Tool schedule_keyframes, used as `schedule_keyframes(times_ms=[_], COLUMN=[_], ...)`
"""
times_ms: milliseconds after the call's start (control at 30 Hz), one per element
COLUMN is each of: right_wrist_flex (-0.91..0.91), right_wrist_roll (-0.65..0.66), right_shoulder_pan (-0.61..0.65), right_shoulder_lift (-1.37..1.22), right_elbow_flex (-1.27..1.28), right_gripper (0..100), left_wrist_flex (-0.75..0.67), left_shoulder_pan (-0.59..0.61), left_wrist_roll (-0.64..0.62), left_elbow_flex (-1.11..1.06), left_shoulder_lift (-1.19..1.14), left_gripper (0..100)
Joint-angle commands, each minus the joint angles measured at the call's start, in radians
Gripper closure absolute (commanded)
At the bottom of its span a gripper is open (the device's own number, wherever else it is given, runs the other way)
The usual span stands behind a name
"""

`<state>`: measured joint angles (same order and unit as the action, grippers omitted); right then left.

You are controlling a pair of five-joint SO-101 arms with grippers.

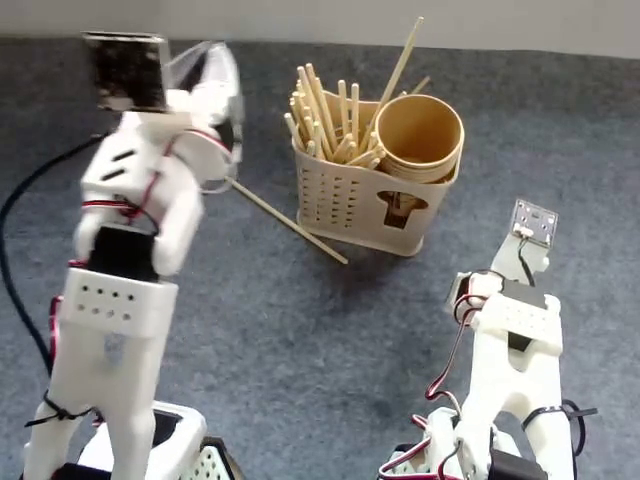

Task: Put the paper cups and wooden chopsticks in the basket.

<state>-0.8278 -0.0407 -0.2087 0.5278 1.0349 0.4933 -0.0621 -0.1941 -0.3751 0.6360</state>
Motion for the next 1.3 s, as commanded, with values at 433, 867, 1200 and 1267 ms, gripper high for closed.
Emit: schedule_keyframes(times_ms=[433,867,1200,1267], right_wrist_flex=[0.016,0.016,0.016,0.016], right_wrist_roll=[0.0,0.0,0.0,0.0], right_shoulder_pan=[0.01,0.01,0.01,0.01], right_shoulder_lift=[0.022,0.022,0.022,0.022], right_elbow_flex=[-0.002,-0.002,-0.002,-0.002], right_gripper=[99.2,99.2,99.2,99.2], left_wrist_flex=[0.299,0.485,0.549,0.549], left_shoulder_pan=[0.134,0.127,0.101,0.087], left_wrist_roll=[-0.212,-0.282,-0.322,-0.324], left_elbow_flex=[0.044,0.403,0.625,0.661], left_shoulder_lift=[-0.265,-0.819,-1.082,-1.116], left_gripper=[92,92,92,92])
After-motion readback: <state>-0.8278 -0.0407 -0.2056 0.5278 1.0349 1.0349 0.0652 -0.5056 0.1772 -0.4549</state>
